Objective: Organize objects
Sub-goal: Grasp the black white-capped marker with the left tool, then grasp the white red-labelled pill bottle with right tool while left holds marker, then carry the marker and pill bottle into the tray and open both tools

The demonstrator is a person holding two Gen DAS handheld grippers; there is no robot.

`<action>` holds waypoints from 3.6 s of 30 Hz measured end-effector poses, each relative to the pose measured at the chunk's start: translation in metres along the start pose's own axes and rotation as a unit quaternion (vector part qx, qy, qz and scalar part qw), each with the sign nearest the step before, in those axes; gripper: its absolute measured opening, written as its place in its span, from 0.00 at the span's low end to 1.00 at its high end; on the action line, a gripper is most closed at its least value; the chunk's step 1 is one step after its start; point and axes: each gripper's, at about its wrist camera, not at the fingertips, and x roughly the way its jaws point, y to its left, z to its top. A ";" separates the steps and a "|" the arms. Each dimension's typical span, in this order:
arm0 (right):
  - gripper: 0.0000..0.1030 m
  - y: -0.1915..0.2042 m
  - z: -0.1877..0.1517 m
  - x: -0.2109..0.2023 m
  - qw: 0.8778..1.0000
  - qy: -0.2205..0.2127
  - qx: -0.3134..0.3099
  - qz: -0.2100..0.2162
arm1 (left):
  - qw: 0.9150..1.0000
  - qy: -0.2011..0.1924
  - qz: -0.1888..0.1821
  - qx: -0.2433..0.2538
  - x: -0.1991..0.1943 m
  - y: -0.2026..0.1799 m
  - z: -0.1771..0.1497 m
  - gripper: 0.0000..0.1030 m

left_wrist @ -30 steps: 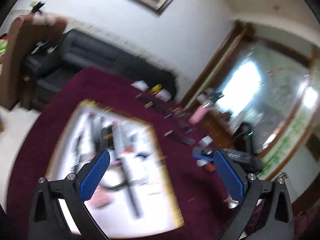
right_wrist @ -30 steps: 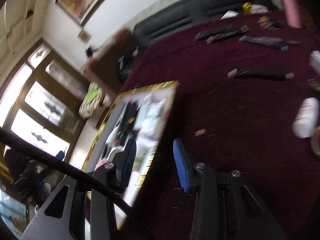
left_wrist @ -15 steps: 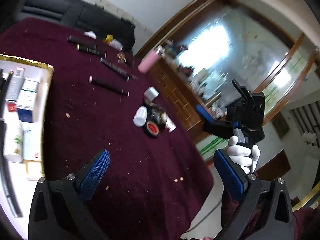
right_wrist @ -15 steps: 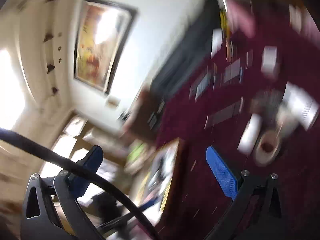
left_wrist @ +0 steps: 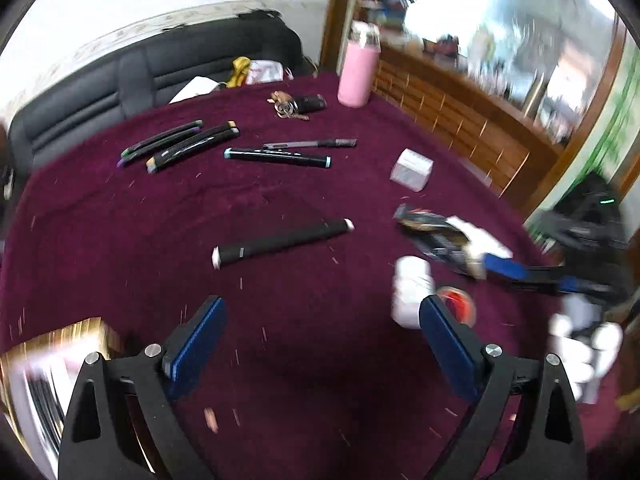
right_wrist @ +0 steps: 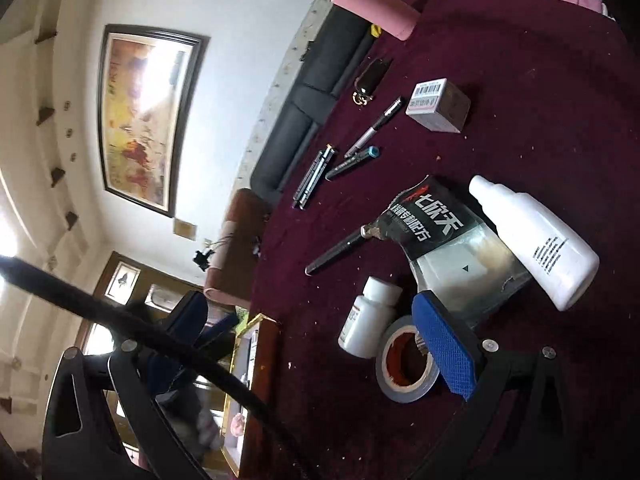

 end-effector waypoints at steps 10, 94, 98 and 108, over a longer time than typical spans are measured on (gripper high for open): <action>1.00 0.000 0.005 -0.020 0.999 -0.008 -0.003 0.031 | 0.984 0.135 0.003 0.115 0.127 0.007 0.034 0.88; 0.33 0.121 -0.092 0.131 0.953 0.208 -0.134 -0.176 | 0.937 -0.177 -0.072 -0.292 -0.165 0.122 -0.245 0.13; 0.33 0.146 -0.125 0.159 0.949 0.246 -0.145 -0.131 | 0.928 -0.182 -0.029 -0.323 -0.183 0.154 -0.271 0.13; 0.33 0.184 -0.203 0.241 0.924 0.336 -0.159 -0.090 | 0.914 -0.158 0.055 -0.371 -0.193 0.230 -0.303 0.13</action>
